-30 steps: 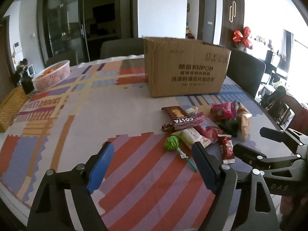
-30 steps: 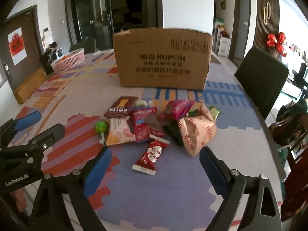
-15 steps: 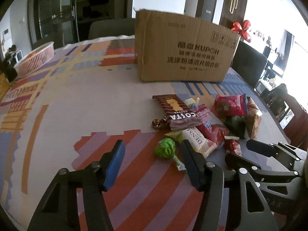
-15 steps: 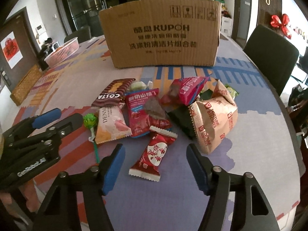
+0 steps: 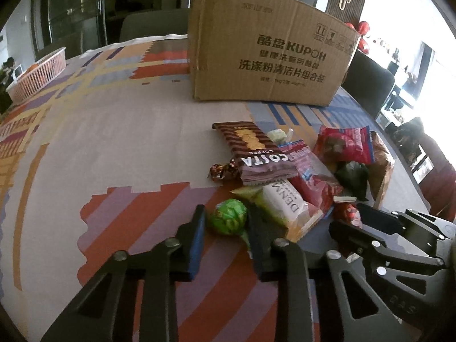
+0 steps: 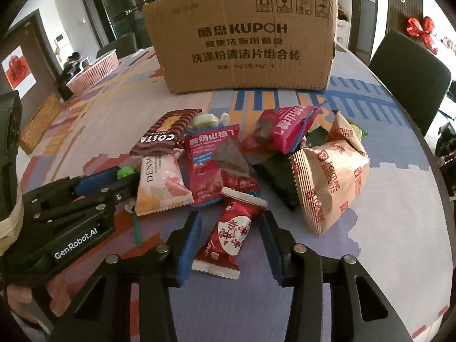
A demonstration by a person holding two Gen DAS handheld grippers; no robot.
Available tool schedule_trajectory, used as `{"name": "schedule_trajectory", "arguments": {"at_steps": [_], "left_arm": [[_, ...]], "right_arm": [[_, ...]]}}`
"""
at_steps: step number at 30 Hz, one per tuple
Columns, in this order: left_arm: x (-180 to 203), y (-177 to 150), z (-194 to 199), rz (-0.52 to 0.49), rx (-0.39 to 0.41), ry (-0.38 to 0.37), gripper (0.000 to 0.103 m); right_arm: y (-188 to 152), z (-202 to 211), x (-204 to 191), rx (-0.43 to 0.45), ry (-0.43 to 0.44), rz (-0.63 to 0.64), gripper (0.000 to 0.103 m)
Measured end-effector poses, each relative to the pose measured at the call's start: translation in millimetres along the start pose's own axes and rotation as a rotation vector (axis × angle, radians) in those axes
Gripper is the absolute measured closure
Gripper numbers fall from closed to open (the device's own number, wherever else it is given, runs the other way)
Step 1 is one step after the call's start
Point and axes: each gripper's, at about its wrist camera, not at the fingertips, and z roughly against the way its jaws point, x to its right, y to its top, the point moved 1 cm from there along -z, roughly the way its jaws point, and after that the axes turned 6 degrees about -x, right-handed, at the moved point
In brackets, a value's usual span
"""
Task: Organize snacks
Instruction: 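Reach the left tool to the green lollipop while the right tool reaches the red-white candy, then close the left tool on the green lollipop while the right tool grasps the red-white candy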
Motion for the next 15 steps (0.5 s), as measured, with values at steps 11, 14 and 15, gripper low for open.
{"name": "schedule_trajectory", "arguments": {"at_steps": [11,14,15], "left_arm": [[4.7,-3.8,14.6,-0.008,0.033,0.031,0.077],[7.0,-6.0,27.8,-0.001,0.057,0.03,0.077],[8.0,-7.1,33.3,0.002,0.065,0.028,0.077]], "right_arm": [[-3.2,2.8,-2.9,0.018,0.005,0.044,0.08],[-4.6,9.3,-3.5,0.036,0.012,0.051,0.08],[-5.0,12.6,-3.9,0.045,0.016,0.053,0.08]]}}
